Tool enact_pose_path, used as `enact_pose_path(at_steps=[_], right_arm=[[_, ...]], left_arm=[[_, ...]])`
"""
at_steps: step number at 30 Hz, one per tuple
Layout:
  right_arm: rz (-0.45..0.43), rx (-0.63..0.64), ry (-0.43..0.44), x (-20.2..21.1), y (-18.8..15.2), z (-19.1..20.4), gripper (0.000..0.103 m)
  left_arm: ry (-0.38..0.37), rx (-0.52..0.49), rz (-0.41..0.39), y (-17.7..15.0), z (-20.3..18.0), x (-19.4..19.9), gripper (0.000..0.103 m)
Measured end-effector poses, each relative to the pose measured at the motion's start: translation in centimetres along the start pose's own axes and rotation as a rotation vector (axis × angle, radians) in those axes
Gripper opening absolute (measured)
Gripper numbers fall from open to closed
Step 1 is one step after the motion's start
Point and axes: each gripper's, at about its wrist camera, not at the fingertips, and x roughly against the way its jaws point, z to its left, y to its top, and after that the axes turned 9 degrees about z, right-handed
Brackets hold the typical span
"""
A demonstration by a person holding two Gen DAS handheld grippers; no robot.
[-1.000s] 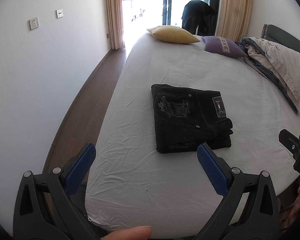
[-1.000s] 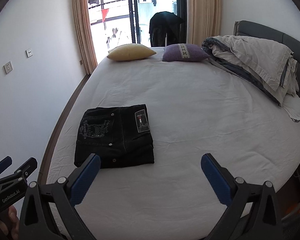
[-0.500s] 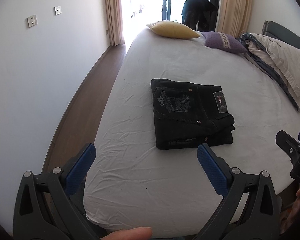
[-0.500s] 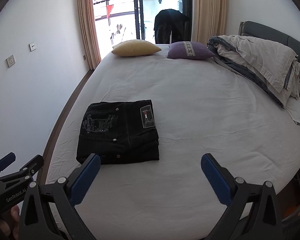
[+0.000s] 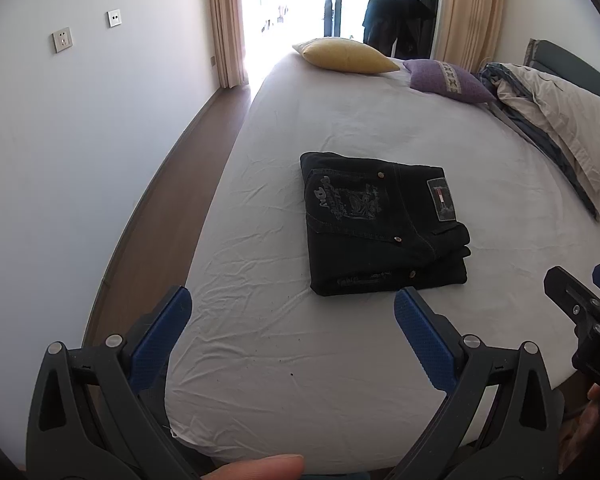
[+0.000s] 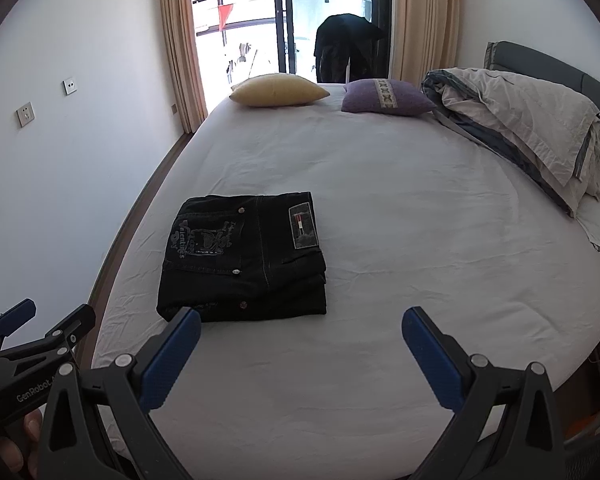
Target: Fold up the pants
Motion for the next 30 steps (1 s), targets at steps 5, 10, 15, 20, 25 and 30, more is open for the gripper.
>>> enact_pose_path(at_steps=[5, 10, 15, 20, 25, 30], right_arm=[[0.002, 0.006, 0.002, 0.03, -0.16, 0.25, 0.103], [0.003, 0.009, 0.003, 0.0, -0.26, 0.46, 0.103], [0.005, 0.01, 0.004, -0.04, -0.26, 0.57, 0.103], [0.006, 0.011, 0.004, -0.03, -0.3, 0.65, 0.103], [0.009, 0.016, 0.007, -0.3, -0.34, 0.89, 0.103], [0.009, 0.015, 0.007, -0.27, -0.34, 0.89, 0.103]], left_arm=[[0.0, -0.001, 0.003, -0.11, -0.1, -0.17, 0.103], [0.0, 0.0, 0.003, -0.17, -0.16, -0.14, 0.103], [-0.001, 0.0, 0.002, -0.23, -0.23, -0.2, 0.103], [-0.001, 0.0, 0.003, -0.26, -0.26, -0.21, 0.103], [0.0, 0.0, 0.003, -0.28, -0.3, -0.22, 0.103], [-0.001, 0.001, 0.003, -0.26, -0.23, -0.18, 0.103]])
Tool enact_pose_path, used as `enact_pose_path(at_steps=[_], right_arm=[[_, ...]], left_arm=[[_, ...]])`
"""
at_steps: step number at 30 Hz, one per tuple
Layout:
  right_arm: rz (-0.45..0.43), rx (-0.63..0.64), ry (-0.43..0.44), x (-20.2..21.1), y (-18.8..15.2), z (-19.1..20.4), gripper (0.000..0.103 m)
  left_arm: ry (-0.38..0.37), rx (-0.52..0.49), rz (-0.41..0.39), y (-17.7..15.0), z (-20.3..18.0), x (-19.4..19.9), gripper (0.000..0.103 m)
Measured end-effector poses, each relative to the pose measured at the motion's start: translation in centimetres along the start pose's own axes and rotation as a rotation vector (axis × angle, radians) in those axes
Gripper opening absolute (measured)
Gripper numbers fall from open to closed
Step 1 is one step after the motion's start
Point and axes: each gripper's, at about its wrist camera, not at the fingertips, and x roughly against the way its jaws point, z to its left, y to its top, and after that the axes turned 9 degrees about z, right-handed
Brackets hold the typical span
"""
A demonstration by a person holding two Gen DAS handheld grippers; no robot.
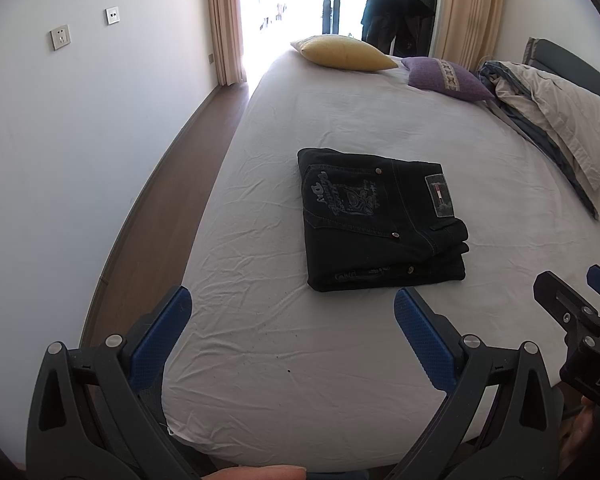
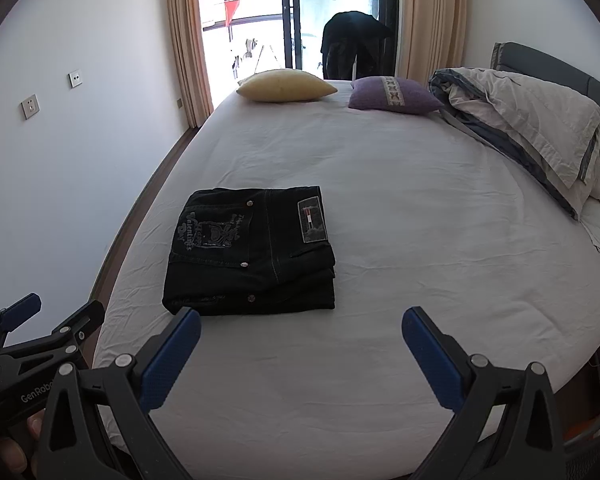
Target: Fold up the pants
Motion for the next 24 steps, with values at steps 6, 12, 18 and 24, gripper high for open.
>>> enact_pose_path(at_steps=[6, 12, 18, 24], right_arm=[[0.0, 0.0, 0.0, 0.0, 0.01, -0.01, 0.103], [0.0, 0.0, 0.0, 0.01, 0.01, -0.01, 0.103], [0.0, 0.0, 0.0, 0.0, -0.01, 0.06, 0.103], [0.001, 0.0, 0.0, 0.03, 0.02, 0.01, 0.103]], left_arm=[[0.0, 0.0, 0.002, -0.03, -0.02, 0.02, 0.103], [-0.001, -0.001, 0.004, -0.18, -0.15, -0.06, 0.103], [-0.003, -0.002, 0.007, -0.54, -0.39, -0.18, 0.103], [-0.003, -0.003, 0.007, -0.65, -0.46, -0.19, 0.103]])
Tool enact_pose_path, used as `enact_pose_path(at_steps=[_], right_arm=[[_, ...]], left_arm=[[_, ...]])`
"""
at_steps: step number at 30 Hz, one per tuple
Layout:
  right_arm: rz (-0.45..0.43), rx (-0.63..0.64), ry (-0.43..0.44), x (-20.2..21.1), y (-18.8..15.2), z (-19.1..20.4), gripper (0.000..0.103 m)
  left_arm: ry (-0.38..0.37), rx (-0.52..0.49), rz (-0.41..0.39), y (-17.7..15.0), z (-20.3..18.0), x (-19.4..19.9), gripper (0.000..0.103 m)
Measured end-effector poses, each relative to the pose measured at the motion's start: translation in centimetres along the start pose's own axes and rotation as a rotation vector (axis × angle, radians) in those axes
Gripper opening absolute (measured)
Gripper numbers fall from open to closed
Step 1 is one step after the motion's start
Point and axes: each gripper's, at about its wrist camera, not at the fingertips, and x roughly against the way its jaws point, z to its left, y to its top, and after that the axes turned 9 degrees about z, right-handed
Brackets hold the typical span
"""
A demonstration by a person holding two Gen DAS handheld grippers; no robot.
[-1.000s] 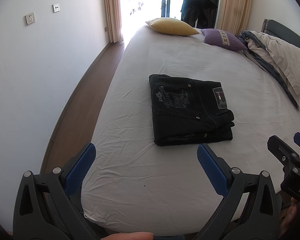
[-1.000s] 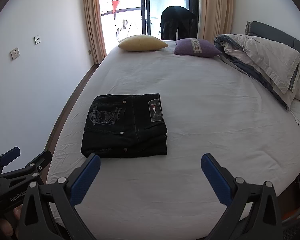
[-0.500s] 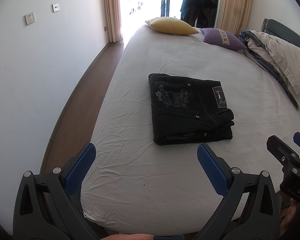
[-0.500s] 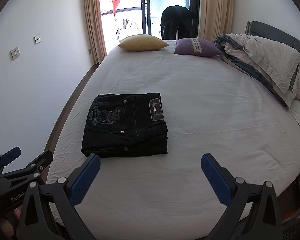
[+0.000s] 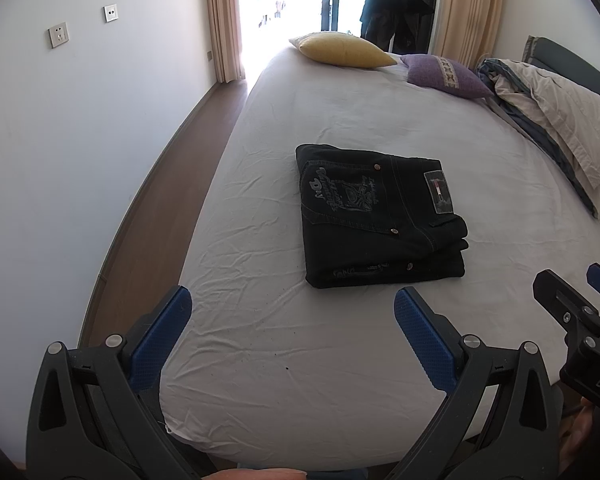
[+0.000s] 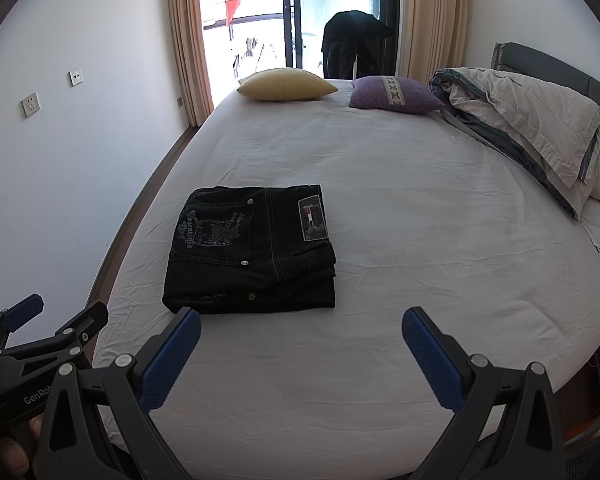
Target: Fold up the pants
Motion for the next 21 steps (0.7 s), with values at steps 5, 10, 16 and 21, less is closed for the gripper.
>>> enact_pose_path(at_steps=[5, 10, 16, 21], right_arm=[[0.0, 0.0, 0.0, 0.0, 0.02, -0.02, 0.103], [0.001, 0.0, 0.0, 0.02, 0.03, 0.0, 0.103], [0.007, 0.008, 0.005, -0.54, -0.23, 0.0, 0.103], [0.014, 0.011, 0.006, -0.65, -0.38, -0.29, 0.103]], left_arm=[[-0.001, 0.0, 0.001, -0.14, -0.06, 0.01, 0.103], [0.0, -0.001, 0.001, -0.19, -0.07, 0.03, 0.103], [-0.001, -0.003, 0.005, -0.28, -0.06, -0.05, 0.103], [0.004, -0.024, -0.014, -0.69, -0.4, 0.26, 0.103]])
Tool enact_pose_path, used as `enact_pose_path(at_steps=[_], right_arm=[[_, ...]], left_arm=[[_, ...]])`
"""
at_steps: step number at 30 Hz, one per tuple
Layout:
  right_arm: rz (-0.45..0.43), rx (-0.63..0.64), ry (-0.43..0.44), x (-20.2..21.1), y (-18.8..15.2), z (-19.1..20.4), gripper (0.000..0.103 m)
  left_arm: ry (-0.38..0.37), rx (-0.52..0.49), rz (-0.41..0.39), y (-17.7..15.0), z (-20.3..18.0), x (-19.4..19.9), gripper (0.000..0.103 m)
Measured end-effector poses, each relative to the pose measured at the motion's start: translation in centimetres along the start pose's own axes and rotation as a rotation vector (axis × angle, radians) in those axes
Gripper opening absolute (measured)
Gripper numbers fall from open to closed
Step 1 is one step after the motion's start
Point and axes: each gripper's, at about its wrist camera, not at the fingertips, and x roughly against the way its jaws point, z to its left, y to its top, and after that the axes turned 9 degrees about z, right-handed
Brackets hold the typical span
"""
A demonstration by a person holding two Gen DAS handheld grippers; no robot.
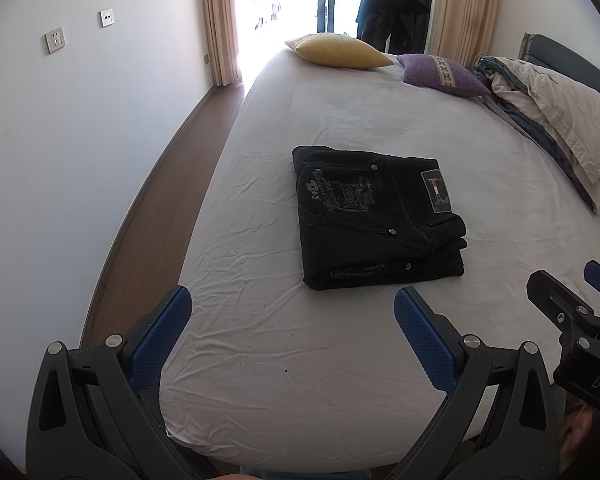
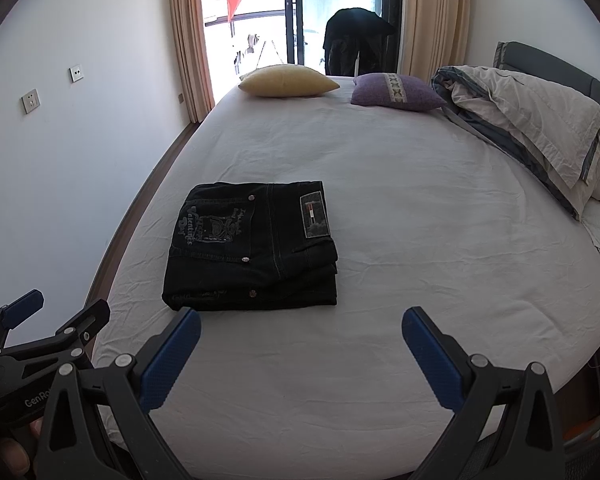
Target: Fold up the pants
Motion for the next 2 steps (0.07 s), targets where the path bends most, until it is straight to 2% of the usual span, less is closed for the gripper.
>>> enact_pose_path(at_steps=[2], right_arm=[[0.001, -0.001, 0.001, 0.02, 0.19, -0.3, 0.103]], left_arm=[[-0.003, -0.003, 0.001, -0.07, -0.08, 0.05, 0.103]])
